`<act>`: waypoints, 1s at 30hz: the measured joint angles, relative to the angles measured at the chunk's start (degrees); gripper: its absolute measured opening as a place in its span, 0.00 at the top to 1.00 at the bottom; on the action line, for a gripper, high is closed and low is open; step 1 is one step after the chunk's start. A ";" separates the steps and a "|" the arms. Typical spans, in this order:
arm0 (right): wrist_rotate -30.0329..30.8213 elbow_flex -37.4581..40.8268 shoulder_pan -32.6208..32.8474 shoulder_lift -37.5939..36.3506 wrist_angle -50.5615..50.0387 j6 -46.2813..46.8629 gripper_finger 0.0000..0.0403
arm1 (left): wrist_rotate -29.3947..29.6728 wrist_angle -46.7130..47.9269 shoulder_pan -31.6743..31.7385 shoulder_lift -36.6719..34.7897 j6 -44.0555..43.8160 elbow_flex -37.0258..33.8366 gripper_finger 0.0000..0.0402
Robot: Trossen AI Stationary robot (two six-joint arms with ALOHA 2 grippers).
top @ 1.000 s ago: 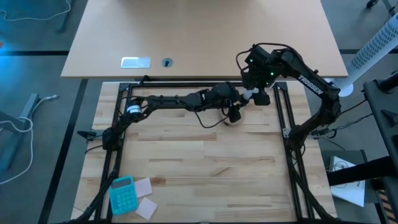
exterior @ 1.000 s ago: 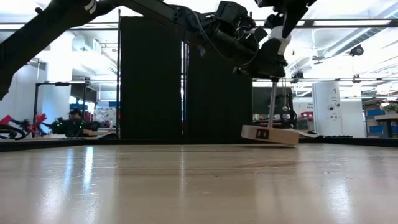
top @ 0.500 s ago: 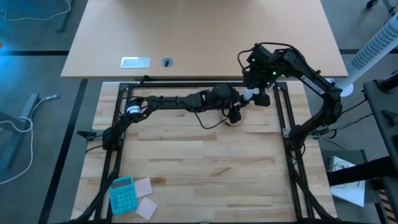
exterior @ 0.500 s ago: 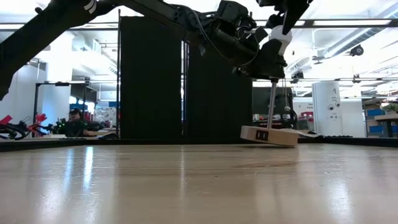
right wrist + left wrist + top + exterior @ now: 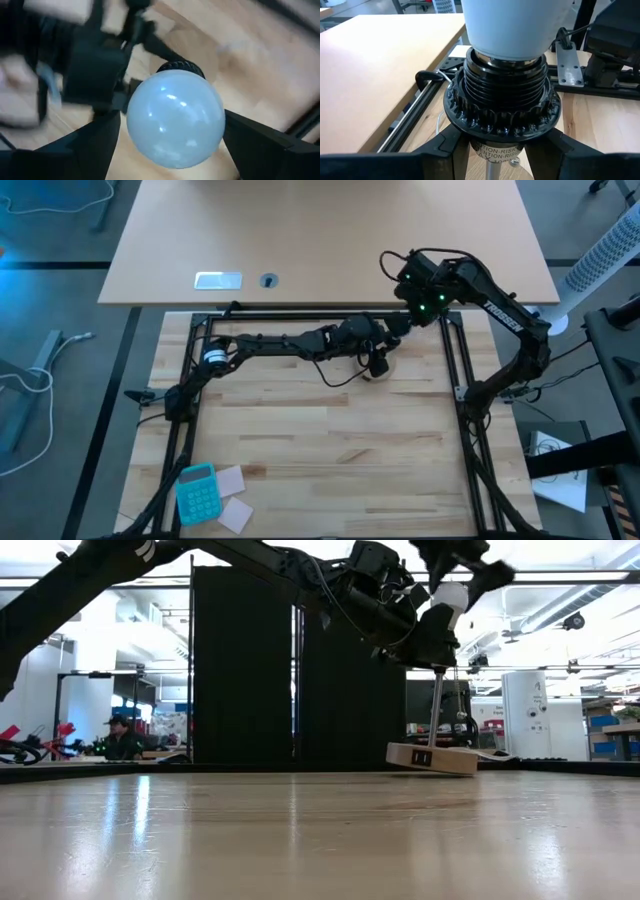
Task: Screw lightbulb
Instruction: Remove the lightbulb from the lamp
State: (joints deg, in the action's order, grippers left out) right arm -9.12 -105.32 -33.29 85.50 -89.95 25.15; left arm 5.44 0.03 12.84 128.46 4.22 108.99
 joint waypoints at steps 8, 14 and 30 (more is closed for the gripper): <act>-2.99 0.02 -0.21 -0.47 0.70 39.88 0.15 | 0.06 0.03 0.02 0.00 -0.01 -0.02 0.64; -2.69 0.11 -0.63 0.25 1.04 53.09 0.15 | 0.08 0.02 0.04 0.00 0.17 -0.02 0.64; -1.41 0.11 -1.18 1.32 0.20 57.33 0.34 | 0.19 0.04 -0.07 0.00 -0.26 -0.04 0.64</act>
State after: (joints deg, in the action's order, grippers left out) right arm -10.52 -105.21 -34.47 86.83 -89.76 82.48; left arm 5.63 0.08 12.78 128.46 3.96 108.95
